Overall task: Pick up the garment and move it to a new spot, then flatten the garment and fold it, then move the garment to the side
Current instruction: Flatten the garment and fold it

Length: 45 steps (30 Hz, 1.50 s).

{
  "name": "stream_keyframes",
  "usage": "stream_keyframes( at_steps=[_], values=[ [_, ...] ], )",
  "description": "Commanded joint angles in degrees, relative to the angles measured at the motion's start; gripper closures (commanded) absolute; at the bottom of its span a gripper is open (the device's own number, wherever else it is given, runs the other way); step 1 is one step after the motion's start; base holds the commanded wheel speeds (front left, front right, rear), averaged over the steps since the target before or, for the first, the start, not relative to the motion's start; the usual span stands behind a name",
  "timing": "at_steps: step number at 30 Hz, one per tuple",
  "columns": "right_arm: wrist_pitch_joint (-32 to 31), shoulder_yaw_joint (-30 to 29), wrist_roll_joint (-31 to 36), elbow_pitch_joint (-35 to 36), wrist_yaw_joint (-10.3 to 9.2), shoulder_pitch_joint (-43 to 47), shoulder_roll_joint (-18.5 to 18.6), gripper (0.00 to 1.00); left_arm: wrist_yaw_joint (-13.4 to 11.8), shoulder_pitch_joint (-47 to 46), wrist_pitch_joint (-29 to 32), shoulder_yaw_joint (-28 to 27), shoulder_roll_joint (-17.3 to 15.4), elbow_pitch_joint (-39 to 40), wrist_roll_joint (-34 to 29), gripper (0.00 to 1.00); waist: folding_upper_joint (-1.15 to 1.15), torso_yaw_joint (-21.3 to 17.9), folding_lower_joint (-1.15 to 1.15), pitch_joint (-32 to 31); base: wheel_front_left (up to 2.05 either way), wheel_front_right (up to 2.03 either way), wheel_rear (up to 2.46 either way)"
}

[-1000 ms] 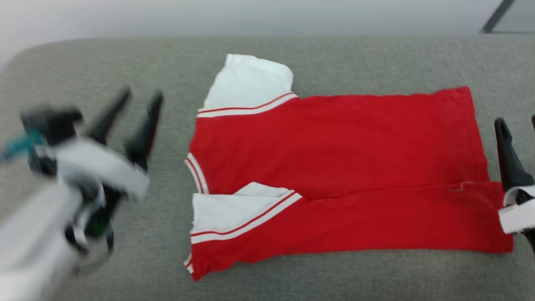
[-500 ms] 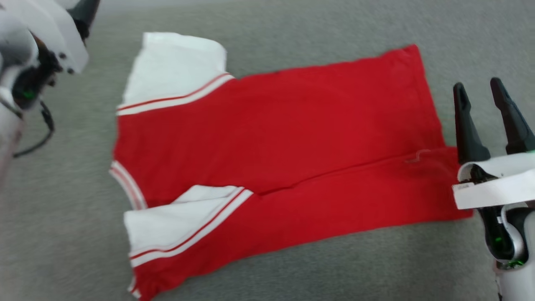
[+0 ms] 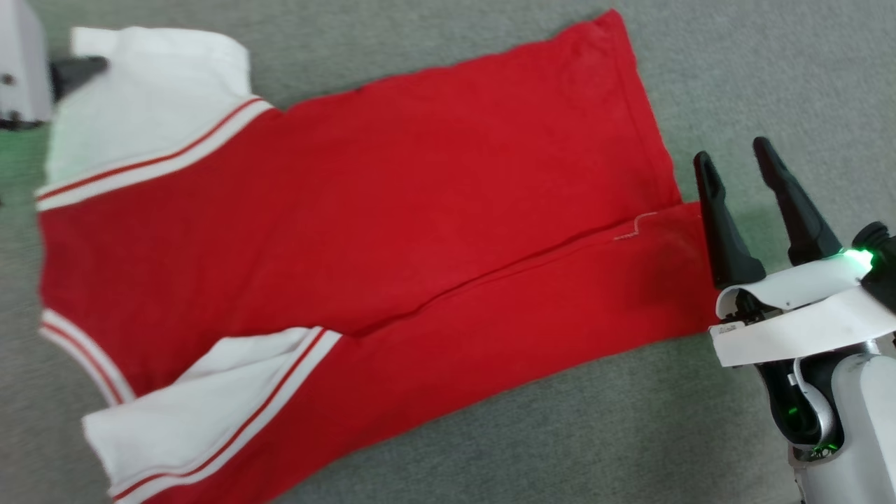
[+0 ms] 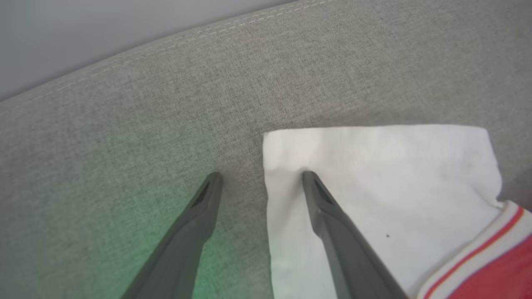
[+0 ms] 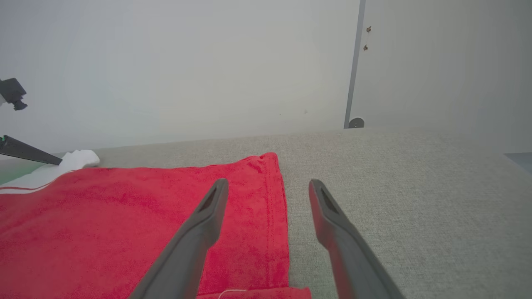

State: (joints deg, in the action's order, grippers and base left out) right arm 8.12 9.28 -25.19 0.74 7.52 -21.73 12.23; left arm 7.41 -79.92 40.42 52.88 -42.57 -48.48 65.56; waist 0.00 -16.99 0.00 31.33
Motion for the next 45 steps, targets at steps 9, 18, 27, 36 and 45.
stream_keyframes(
  at_steps=[9, 18, 27, 36, 45],
  values=[
    [0.3, 0.3, -1.5, -1.2, -0.06, -0.3, 1.0, 0.00, 0.1, 3.1, 7.8, 0.4, 2.0, -1.3, 8.0, 0.00, 0.00, -2.3, 0.00, 2.6, 0.00, 0.00, 0.00],
    [-2.5, 1.7, -1.0, -0.8, -0.06, -5.9, 3.3, 0.00, 0.2, 4.1, 7.0, 1.4, 2.0, 3.4, 10.0, 1.00, 0.00, -1.1, 0.00, 2.5, 0.00, 0.00, 0.00],
    [-17.7, 9.2, -4.7, -11.0, -0.06, -22.7, 8.9, 0.00, 0.1, 2.6, 4.9, 2.6, 2.5, 5.2, 10.5, 1.00, 0.00, 1.5, 0.00, 2.7, 0.00, 0.00, 0.00],
    [-40.4, 18.9, -14.8, -23.8, -0.06, -39.3, 13.8, 0.00, 0.1, 0.6, 3.2, 4.3, 4.7, 7.7, 11.3, 1.00, 0.00, 5.2, 0.00, 3.7, 0.00, 0.00, 0.00],
    [-48.8, 25.2, -20.3, -31.4, -0.06, -45.3, 15.4, 0.00, 0.1, -0.8, 1.4, 5.9, 5.9, 9.2, 12.6, 1.00, 0.00, 7.7, 0.00, 4.6, 0.00, 0.00, 0.00]
  ],
)
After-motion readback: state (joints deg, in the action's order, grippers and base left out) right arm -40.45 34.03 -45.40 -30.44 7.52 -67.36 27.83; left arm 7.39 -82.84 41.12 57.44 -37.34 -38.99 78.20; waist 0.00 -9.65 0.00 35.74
